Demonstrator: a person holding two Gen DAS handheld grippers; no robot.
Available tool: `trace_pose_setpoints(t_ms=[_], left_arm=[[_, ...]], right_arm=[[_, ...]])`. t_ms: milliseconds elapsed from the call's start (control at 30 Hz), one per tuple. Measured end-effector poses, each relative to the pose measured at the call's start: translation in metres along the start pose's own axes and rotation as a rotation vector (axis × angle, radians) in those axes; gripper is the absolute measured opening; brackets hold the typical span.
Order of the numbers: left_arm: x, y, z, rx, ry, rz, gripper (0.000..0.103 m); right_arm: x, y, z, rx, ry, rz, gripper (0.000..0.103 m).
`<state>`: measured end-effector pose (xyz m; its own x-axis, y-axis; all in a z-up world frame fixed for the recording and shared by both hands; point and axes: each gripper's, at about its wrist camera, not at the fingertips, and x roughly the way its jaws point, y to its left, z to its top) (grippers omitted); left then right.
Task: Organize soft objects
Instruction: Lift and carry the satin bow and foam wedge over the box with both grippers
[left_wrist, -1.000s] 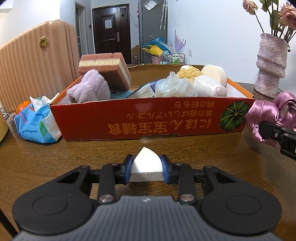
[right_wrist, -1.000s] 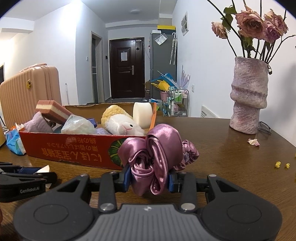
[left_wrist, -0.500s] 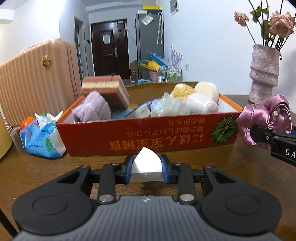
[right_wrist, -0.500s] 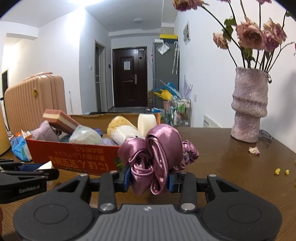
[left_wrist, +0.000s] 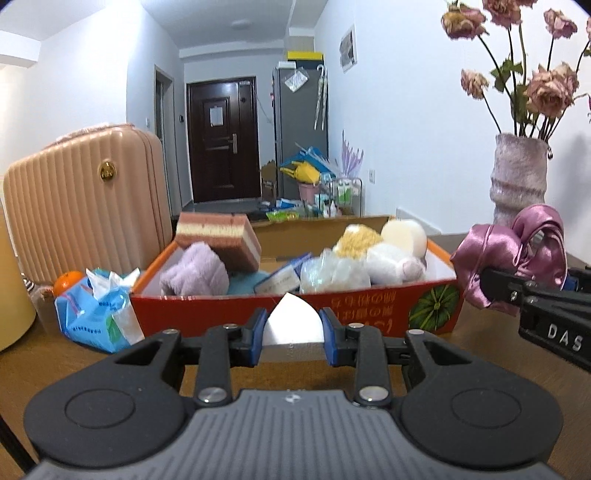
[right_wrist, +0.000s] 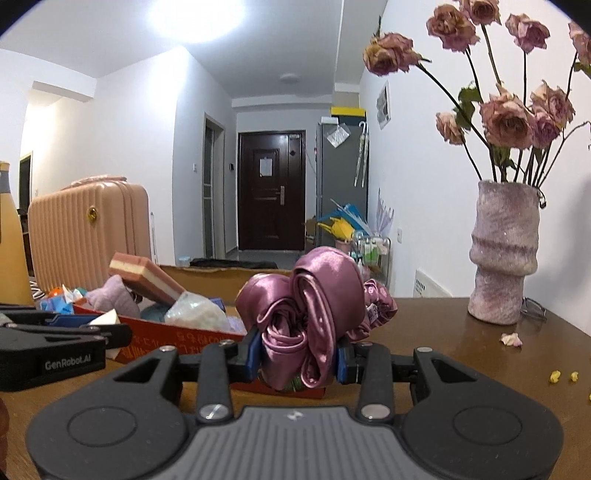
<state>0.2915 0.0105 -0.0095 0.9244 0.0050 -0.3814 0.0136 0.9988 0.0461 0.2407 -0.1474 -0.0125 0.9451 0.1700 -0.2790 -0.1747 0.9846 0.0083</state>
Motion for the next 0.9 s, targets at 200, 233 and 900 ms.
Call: trace_pose_setpoints(t_ms=[200, 233, 900], left_arm=[[0.001, 0.000, 0.014, -0.036, -0.049, 0.010, 0.032], [0.002, 0.001, 0.016, -0.042, -0.053, 0.012, 0.032], [0.045, 0.002, 0.047, -0.108, -0.108, 0.039, 0.032]], right_arm=[[0.006, 0.007, 0.006, -0.010, -0.040, 0.006, 0.037], [0.008, 0.007, 0.007, -0.010, -0.045, 0.007, 0.037], [0.059, 0.018, 0.024, -0.007, -0.092, 0.027, 0.037]])
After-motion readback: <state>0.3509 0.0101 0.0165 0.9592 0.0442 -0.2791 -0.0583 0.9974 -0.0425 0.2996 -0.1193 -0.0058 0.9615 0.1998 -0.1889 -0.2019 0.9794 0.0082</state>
